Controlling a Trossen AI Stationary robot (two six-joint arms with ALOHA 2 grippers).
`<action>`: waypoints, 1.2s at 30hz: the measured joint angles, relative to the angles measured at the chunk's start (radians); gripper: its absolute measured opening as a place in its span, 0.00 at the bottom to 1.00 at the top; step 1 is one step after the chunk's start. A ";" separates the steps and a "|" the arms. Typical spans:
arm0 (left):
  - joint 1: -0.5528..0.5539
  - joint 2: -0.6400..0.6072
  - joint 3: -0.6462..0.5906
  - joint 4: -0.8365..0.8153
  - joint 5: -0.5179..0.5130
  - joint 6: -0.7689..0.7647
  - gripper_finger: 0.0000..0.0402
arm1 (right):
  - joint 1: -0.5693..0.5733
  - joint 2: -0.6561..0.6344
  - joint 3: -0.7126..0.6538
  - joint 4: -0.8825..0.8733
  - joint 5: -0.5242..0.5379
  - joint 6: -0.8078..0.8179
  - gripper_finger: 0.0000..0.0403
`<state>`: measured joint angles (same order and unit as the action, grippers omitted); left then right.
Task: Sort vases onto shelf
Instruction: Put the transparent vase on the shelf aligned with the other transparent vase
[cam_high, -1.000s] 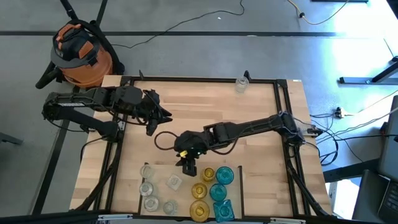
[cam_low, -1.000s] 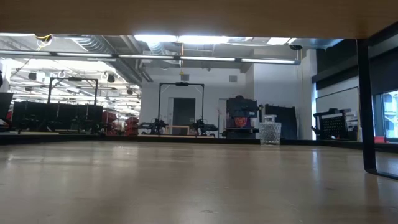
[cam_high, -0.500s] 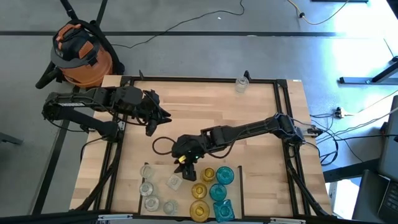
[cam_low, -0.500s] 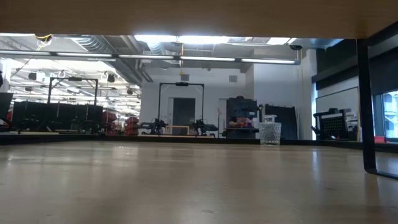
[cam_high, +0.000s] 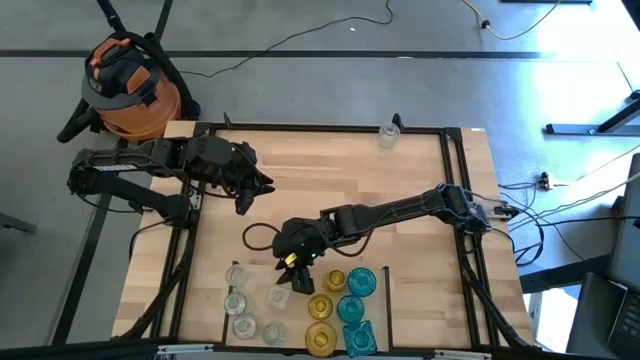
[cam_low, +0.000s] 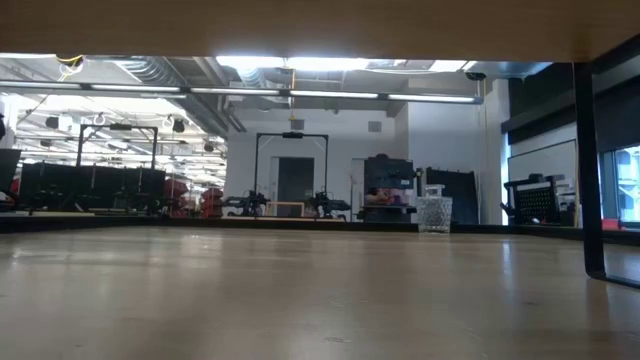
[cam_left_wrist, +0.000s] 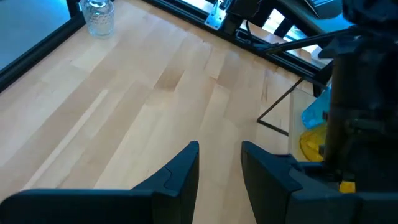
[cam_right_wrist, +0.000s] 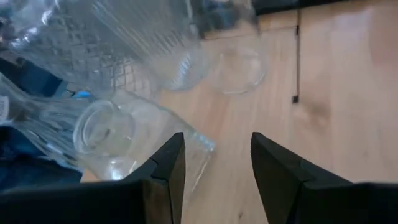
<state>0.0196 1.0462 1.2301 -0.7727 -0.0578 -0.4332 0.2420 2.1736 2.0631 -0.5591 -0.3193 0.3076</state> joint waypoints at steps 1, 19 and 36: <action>0.000 0.000 0.000 0.000 0.000 0.000 0.28 | 0.000 0.002 0.000 0.006 -0.011 0.000 0.35; 0.000 0.000 0.000 -0.002 0.000 0.018 0.28 | 0.000 0.006 0.000 0.035 -0.075 0.005 0.35; 0.000 0.000 0.000 -0.002 0.000 0.018 0.28 | 0.001 0.009 0.000 0.087 -0.127 0.027 0.35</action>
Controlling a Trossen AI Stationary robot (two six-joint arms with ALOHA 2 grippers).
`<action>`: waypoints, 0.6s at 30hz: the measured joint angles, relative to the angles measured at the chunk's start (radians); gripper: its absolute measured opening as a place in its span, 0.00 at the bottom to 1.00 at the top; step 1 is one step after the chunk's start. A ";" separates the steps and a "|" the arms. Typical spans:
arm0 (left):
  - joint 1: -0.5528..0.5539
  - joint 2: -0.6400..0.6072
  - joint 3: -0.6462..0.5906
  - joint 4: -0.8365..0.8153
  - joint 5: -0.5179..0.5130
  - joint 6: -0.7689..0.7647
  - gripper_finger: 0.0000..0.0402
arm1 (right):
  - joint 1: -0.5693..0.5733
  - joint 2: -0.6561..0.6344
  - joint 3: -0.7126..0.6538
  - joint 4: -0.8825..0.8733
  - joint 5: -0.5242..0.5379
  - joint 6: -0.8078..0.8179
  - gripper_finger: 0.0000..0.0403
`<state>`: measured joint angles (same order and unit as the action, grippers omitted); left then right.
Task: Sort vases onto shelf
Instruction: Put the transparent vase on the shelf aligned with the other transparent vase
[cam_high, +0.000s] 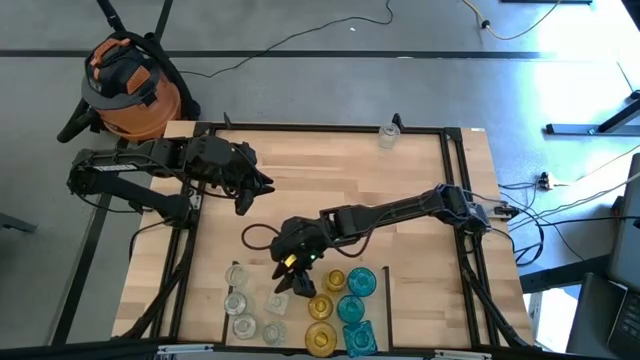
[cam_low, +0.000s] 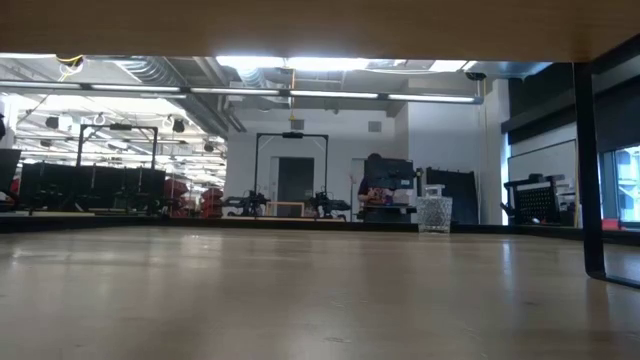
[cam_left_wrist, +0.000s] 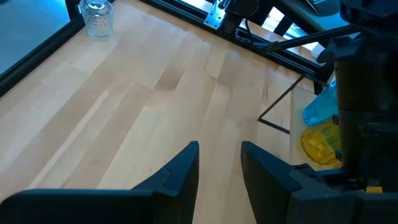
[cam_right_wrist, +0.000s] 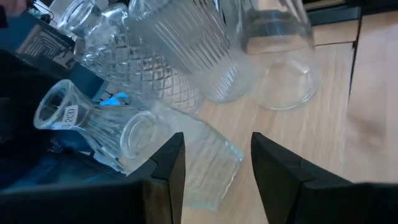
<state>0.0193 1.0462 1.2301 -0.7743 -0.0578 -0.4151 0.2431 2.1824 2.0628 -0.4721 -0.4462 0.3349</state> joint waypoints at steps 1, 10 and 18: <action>0.000 0.000 0.000 0.000 0.000 0.000 0.28 | 0.001 0.002 0.000 0.002 -0.003 0.001 0.35; 0.000 0.000 0.000 0.000 0.000 0.004 0.28 | 0.012 0.004 0.000 0.004 -0.011 0.011 0.35; 0.000 0.000 0.000 0.000 0.000 0.006 0.28 | 0.012 0.004 0.000 0.004 -0.021 0.025 0.35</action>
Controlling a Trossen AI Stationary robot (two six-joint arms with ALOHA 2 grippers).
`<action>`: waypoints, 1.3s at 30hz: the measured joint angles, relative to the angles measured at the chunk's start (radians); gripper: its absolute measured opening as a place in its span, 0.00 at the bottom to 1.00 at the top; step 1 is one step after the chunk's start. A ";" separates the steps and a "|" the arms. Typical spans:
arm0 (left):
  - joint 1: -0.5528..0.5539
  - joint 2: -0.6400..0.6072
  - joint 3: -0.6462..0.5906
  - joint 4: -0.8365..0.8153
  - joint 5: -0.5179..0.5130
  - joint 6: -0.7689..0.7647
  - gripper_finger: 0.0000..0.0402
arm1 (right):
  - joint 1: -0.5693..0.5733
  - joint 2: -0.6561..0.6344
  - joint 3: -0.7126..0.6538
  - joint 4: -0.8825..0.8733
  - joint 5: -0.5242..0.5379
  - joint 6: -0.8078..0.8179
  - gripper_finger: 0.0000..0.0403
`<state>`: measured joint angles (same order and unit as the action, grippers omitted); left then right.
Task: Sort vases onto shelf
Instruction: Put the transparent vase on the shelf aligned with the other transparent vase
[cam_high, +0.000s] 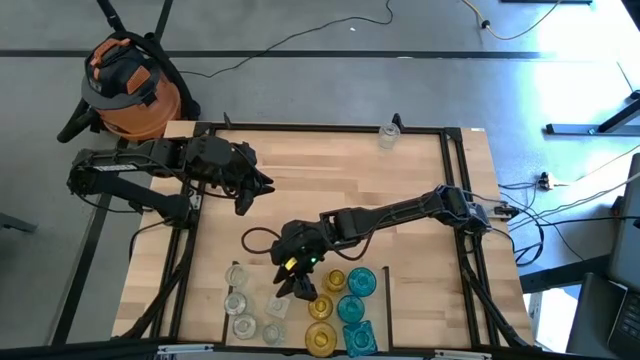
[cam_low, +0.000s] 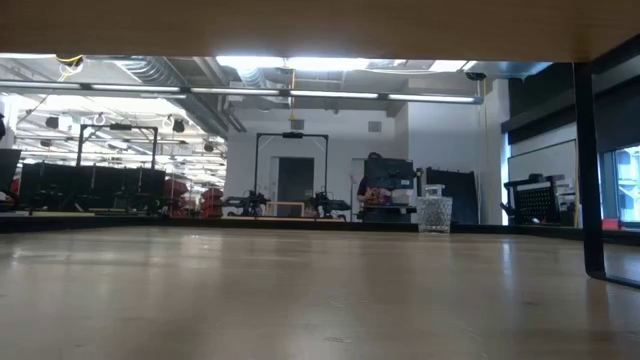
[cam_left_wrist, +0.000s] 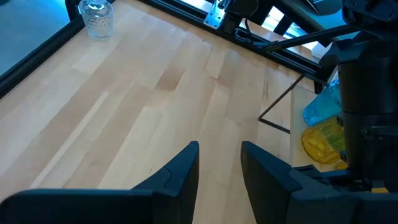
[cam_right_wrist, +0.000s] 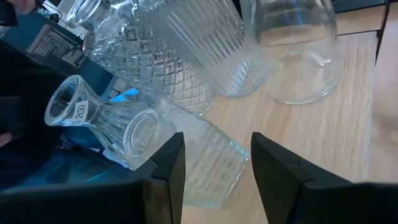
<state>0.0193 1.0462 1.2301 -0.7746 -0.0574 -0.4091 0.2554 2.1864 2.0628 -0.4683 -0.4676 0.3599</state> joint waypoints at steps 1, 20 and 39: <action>0.000 0.000 0.000 0.000 0.000 0.000 0.28 | 0.000 0.000 0.000 0.000 0.000 0.000 0.35; 0.000 0.000 0.000 0.011 0.061 -0.026 0.28 | -0.024 -0.007 0.226 -0.210 0.236 -0.075 0.35; 0.000 -0.004 0.000 0.016 0.075 -0.006 0.28 | -0.019 0.127 0.247 -0.265 0.209 -0.050 0.35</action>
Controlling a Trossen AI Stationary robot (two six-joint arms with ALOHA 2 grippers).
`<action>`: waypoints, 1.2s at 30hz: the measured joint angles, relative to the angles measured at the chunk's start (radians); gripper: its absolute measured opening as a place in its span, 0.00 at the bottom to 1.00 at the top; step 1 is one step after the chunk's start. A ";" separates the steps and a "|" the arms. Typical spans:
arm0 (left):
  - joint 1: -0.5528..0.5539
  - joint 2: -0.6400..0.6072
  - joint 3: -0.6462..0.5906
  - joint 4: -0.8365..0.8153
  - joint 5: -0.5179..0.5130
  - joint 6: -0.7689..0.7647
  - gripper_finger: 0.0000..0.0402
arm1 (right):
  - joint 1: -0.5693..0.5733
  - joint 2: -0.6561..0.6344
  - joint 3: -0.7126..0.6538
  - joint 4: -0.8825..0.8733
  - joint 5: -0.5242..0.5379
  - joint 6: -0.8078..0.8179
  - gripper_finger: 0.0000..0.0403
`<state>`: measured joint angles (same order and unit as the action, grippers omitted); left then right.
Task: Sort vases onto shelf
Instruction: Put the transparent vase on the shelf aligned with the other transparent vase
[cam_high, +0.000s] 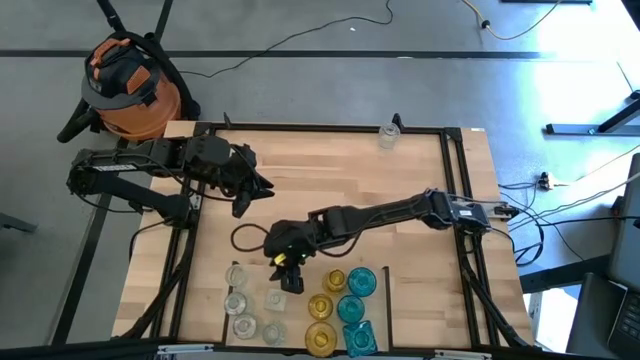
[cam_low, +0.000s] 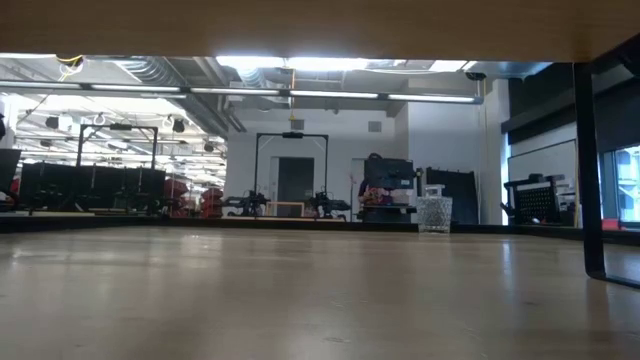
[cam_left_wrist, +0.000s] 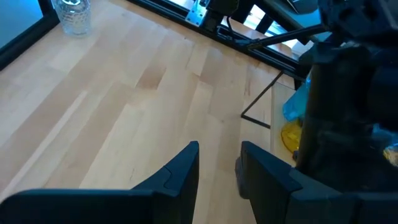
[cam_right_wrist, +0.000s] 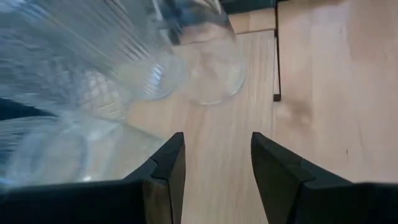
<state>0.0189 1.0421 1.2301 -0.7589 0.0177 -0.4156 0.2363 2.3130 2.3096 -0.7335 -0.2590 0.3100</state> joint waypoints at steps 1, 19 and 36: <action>0.000 0.000 0.000 0.000 0.000 0.000 0.28 | 0.000 0.002 0.000 -0.001 -0.006 0.000 0.35; 0.000 0.000 0.000 0.000 0.000 -0.002 0.28 | 0.000 -0.001 0.001 0.006 -0.116 -0.019 0.35; 0.000 0.000 0.000 0.000 0.000 -0.005 0.28 | 0.013 -0.001 0.001 0.006 -0.157 -0.019 0.35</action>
<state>0.0193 1.0424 1.2301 -0.7593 0.0173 -0.4202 0.2495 2.3119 2.3104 -0.7277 -0.4165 0.2905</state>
